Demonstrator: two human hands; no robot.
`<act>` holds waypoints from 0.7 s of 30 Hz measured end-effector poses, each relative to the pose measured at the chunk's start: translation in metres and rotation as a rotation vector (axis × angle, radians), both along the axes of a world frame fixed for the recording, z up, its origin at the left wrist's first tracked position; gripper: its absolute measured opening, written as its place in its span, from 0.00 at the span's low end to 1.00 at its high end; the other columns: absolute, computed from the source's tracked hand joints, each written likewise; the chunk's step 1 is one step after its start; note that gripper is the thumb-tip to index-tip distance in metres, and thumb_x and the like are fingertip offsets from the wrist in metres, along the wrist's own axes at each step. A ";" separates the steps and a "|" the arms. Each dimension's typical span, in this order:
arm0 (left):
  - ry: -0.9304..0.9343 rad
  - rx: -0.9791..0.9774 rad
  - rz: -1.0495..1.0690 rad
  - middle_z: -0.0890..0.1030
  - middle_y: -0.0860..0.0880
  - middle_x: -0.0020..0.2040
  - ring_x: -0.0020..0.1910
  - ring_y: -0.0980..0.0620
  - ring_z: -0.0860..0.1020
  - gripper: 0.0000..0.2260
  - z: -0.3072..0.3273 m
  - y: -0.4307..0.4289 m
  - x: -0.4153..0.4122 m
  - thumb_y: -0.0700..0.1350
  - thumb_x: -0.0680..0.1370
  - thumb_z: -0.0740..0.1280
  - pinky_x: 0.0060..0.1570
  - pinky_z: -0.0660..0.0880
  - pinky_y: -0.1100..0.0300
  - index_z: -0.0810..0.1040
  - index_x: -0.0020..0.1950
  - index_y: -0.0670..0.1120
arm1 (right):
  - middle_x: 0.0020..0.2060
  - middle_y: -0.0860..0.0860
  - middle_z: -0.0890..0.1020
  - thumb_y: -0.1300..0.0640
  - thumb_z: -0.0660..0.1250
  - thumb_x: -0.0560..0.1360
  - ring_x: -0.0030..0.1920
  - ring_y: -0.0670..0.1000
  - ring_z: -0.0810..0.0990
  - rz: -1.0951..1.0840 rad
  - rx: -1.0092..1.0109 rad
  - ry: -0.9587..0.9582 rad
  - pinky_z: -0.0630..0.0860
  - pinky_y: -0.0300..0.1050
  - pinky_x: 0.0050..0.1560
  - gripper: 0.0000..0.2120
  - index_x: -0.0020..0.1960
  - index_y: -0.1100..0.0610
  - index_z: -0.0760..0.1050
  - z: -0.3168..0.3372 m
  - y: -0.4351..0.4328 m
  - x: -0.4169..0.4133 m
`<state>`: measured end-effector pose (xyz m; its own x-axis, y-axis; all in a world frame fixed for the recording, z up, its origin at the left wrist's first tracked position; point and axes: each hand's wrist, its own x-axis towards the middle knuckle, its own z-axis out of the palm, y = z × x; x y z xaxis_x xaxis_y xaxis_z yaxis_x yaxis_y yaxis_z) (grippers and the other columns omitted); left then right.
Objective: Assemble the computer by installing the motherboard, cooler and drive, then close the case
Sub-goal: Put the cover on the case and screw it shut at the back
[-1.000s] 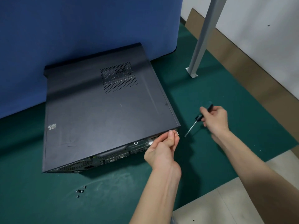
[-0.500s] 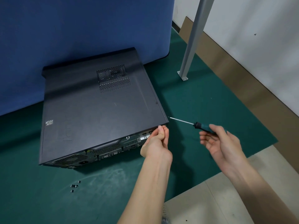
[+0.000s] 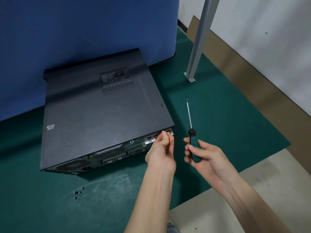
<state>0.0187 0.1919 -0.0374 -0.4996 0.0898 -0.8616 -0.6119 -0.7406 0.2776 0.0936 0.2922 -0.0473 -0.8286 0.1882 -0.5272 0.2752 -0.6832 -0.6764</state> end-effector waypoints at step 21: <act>0.032 0.062 0.036 0.81 0.37 0.48 0.36 0.48 0.82 0.07 -0.003 0.005 -0.002 0.31 0.73 0.68 0.43 0.80 0.62 0.77 0.50 0.33 | 0.25 0.49 0.75 0.65 0.75 0.68 0.24 0.45 0.67 -0.072 0.603 0.018 0.65 0.36 0.23 0.05 0.37 0.58 0.82 -0.008 -0.021 -0.041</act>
